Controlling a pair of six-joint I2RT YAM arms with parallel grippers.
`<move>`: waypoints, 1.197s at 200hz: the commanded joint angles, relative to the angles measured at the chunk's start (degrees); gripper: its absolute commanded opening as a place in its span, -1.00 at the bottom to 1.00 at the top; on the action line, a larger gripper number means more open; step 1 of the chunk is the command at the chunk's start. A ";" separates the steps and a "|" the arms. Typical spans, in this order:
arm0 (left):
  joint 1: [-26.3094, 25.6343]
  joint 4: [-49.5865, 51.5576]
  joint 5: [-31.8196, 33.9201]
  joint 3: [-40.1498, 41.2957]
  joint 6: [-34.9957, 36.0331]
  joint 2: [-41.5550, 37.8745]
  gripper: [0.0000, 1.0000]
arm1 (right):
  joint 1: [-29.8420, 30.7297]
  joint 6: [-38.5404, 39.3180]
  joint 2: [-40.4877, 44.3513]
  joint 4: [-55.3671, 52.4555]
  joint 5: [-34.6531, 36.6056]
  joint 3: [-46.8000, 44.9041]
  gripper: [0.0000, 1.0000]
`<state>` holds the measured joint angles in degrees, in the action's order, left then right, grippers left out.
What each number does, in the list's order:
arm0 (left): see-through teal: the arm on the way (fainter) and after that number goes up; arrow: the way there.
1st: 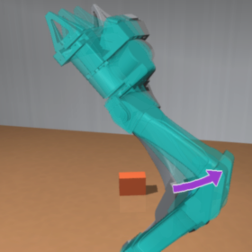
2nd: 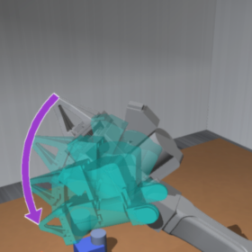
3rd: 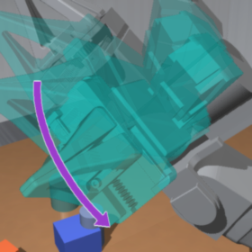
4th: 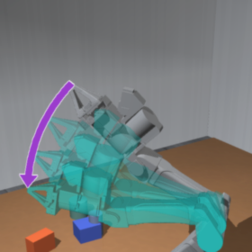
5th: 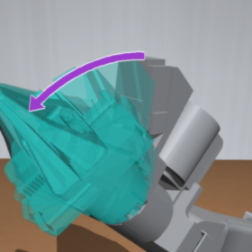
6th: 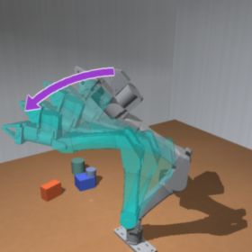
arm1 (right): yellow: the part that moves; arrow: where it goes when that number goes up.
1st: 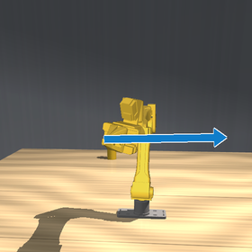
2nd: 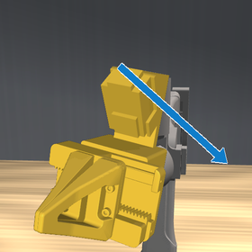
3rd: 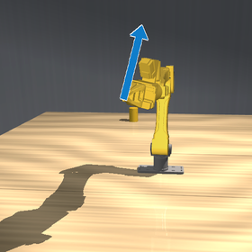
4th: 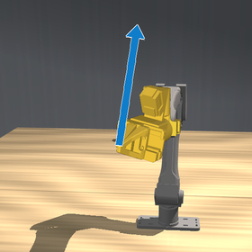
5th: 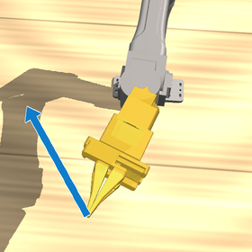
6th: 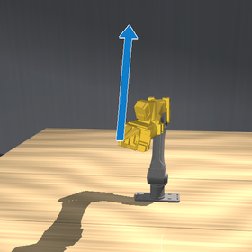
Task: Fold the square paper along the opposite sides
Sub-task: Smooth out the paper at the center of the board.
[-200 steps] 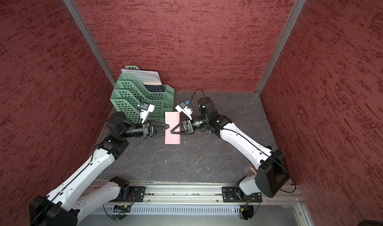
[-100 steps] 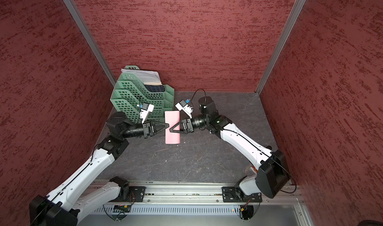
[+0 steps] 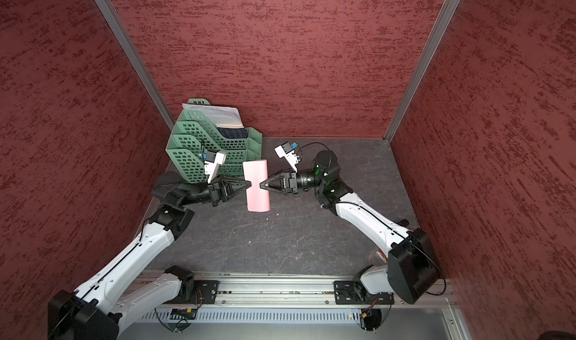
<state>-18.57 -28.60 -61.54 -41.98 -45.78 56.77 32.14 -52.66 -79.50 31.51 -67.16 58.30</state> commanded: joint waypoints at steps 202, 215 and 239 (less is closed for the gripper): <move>2.50 -1.74 -0.78 2.95 -0.72 -1.91 -1.00 | -1.98 2.66 1.10 -3.83 -3.08 1.27 -0.93; 2.49 -1.55 -0.78 3.04 -0.64 -1.88 -1.00 | -1.94 2.55 1.33 -3.74 -3.07 1.18 -0.79; 2.56 -1.28 -0.54 3.13 -0.58 -2.06 -1.00 | -1.91 1.86 1.48 -3.16 -2.69 1.09 -0.19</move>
<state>-16.34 -30.02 -62.11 -39.40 -47.64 55.48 30.48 -50.92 -79.57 27.99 -69.43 58.06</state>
